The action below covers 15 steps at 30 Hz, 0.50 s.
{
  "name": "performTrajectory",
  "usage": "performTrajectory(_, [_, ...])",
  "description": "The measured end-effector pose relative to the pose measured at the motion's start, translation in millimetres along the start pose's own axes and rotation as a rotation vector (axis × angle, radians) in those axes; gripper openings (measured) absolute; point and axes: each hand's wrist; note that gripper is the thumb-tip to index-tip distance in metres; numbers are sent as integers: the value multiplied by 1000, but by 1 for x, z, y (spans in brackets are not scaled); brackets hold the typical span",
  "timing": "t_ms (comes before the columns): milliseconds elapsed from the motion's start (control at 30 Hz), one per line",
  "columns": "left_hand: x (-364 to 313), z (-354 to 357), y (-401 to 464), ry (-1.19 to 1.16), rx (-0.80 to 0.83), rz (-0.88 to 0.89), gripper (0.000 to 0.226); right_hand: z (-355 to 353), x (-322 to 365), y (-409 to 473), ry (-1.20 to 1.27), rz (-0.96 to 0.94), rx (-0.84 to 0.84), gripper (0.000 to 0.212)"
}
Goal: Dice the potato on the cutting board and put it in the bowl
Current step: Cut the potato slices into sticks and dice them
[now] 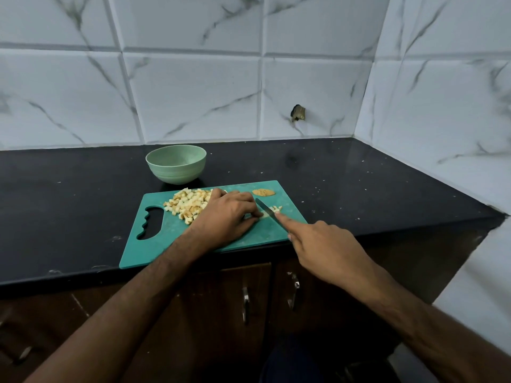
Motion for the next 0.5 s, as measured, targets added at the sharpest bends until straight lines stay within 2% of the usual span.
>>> performTrajectory(300, [-1, -3, -3, -8, -25, -19, 14, -13, -3, 8, 46, 2, -12, 50])
performTrajectory(500, [1, -1, -4, -27, -42, -9, 11, -4, 3, -6, 14, -11, 50, 52])
Point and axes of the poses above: each hand's wrist, its own y-axis towards the middle knuckle, its own z-axis out of the palm, x = y × z, and after that the axes turned 11 degrees about x, right-handed
